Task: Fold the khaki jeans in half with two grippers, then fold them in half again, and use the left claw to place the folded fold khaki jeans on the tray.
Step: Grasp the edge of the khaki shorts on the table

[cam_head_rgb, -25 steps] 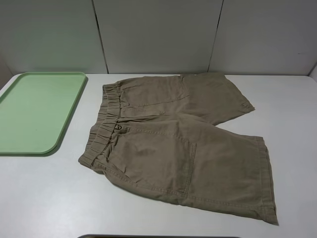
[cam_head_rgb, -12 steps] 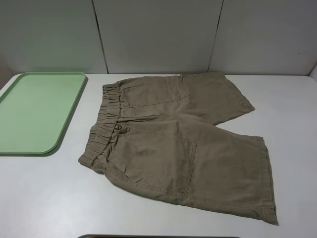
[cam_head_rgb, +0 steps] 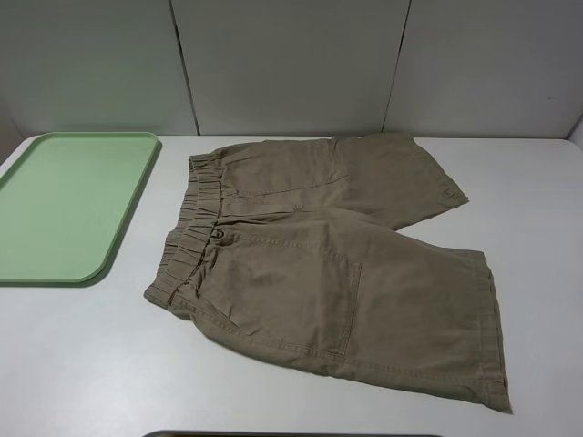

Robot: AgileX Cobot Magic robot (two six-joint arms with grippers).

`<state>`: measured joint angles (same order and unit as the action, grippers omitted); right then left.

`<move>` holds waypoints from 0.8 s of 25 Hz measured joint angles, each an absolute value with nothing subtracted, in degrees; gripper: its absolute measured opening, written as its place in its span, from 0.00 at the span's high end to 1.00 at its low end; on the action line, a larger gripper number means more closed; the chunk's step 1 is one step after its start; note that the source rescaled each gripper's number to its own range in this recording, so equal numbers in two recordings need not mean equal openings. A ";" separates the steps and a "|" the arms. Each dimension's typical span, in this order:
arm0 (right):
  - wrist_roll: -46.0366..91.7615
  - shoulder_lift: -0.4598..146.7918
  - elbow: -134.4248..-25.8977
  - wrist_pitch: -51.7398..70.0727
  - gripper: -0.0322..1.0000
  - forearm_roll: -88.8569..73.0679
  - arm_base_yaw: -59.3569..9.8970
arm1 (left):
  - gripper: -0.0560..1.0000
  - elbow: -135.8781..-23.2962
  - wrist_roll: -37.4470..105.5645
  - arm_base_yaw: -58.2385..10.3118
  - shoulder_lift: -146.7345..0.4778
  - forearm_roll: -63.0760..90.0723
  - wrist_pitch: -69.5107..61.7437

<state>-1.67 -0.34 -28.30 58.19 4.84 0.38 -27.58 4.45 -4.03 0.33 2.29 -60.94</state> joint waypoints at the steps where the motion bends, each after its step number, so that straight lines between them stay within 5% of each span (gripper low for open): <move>1: -1.67 -0.34 -28.30 58.19 0.00 4.84 0.38 | 0.00 -27.58 4.45 -4.03 0.33 2.29 -60.94; 20: -1.67 -0.34 -28.30 58.19 0.00 4.60 -4.41 | 0.00 -27.58 4.45 -7.83 0.33 2.23 -60.89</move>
<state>-1.67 -0.34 -28.30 58.19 4.60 -4.41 -27.58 4.45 -7.83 0.33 2.23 -60.89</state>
